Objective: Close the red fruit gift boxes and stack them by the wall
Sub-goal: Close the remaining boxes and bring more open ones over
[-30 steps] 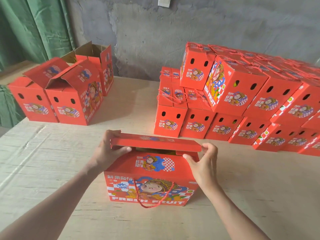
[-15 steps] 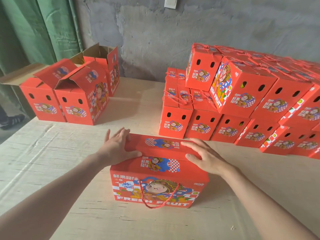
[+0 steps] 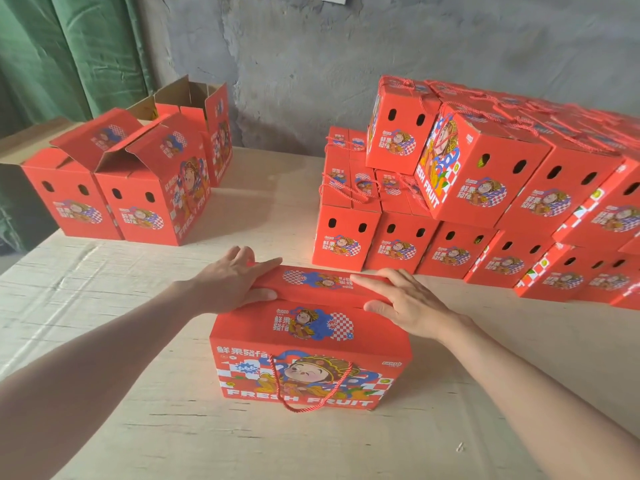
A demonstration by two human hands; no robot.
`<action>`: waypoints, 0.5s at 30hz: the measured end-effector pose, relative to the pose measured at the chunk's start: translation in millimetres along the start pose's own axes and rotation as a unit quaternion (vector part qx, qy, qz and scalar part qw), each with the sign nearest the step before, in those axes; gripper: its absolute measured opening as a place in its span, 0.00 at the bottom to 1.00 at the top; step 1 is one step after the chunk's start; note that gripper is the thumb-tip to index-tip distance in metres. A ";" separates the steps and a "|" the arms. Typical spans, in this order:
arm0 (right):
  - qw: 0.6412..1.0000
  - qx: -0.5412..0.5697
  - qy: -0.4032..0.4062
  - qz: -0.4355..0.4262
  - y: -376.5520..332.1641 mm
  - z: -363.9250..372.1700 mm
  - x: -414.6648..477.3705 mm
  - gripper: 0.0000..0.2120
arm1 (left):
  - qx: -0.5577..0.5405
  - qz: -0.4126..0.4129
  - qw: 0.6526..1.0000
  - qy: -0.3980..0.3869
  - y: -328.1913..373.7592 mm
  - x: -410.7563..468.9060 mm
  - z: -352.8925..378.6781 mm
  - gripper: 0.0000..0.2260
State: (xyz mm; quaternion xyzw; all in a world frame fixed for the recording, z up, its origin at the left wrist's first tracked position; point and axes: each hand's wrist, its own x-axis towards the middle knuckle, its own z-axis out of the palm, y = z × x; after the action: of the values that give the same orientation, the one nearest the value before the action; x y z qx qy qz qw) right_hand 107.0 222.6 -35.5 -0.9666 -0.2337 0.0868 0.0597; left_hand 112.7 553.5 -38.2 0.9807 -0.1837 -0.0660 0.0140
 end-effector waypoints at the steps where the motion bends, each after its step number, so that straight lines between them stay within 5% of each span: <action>1: 1.000 -0.007 0.001 0.002 -1.1 0.2 0.0 0.25 | 0.002 0.001 1.000 0.003 0.1 -0.3 0.2 0.39; 8: 0.998 -0.042 -0.032 0.024 -14.5 0.4 1.5 0.23 | -0.016 -0.016 0.999 -0.027 5.0 -0.9 2.0 0.29; 15: 0.998 -0.009 -0.043 0.039 -18.4 3.9 -0.9 0.24 | -0.024 -0.001 0.999 -0.048 10.0 -1.5 -2.1 0.53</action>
State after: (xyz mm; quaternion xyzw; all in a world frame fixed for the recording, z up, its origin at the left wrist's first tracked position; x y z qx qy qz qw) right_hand 97.3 238.7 -36.4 -0.9708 -0.1991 0.1285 0.0374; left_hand 108.0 544.8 -35.4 0.9759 -0.1817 -0.1174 0.0289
